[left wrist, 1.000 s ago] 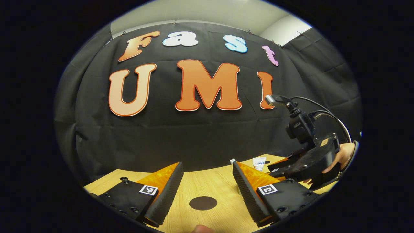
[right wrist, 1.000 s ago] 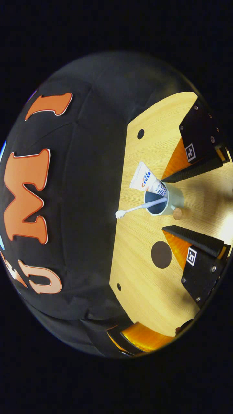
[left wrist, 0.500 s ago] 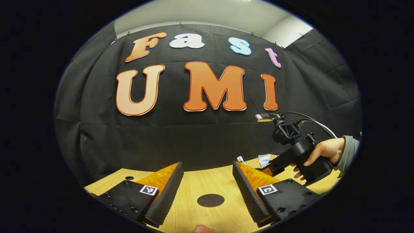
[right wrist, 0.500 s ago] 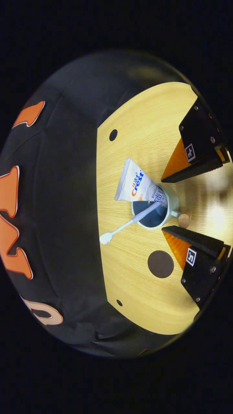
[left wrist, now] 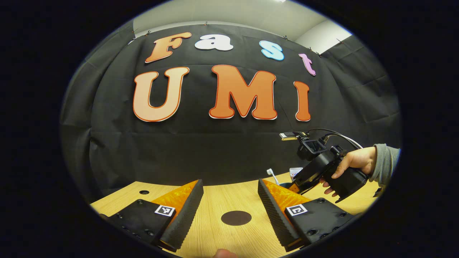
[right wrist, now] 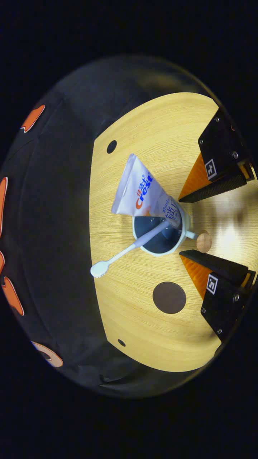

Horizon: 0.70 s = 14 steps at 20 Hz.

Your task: Put the toothbrush and toothpaste on the desktop into the cup, then pick up the cup and place it on the coaster on the desktop.

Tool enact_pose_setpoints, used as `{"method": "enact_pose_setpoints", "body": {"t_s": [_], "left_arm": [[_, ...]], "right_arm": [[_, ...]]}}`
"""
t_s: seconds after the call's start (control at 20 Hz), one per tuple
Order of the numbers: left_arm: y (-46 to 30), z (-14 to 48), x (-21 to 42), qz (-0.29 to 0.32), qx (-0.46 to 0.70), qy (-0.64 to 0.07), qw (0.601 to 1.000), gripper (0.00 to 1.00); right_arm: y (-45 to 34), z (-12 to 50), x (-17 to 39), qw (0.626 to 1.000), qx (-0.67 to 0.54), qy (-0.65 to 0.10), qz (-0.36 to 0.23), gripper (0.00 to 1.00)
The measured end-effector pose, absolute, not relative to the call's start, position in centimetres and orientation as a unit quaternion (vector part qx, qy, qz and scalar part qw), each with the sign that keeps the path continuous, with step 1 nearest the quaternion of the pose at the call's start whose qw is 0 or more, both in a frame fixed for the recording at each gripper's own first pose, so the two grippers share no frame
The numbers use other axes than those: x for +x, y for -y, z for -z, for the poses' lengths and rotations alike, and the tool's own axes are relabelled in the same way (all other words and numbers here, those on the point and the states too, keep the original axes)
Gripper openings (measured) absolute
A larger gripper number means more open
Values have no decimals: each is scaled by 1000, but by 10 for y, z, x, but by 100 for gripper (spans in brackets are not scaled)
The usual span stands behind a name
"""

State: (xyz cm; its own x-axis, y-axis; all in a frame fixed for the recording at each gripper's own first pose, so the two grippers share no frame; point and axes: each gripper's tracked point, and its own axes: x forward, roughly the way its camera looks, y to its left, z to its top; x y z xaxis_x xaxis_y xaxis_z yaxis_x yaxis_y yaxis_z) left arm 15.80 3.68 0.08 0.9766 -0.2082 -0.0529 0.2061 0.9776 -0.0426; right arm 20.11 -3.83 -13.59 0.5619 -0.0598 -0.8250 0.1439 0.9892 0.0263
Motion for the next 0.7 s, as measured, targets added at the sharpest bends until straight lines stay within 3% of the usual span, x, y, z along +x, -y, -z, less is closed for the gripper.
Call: {"method": "enact_pose_setpoints", "body": {"t_s": [0.55, 0.6, 0.65, 0.7], "left_arm": [[-39, 12, 153, 107, -38, -53, 992, 99], [-39, 13, 152, 108, -40, -56, 992, 96], [-39, 15, 152, 108, -41, -60, 991, 96], [-40, 16, 151, 108, -42, -62, 991, 97]], "right_arm": [[40, 169, 196, 862, 29, -500, 80, 65], [41, 172, 195, 858, 30, -506, 80, 63], [43, 176, 196, 855, 30, -511, 80, 46], [46, 178, 194, 852, 33, -515, 82, 43]]}}
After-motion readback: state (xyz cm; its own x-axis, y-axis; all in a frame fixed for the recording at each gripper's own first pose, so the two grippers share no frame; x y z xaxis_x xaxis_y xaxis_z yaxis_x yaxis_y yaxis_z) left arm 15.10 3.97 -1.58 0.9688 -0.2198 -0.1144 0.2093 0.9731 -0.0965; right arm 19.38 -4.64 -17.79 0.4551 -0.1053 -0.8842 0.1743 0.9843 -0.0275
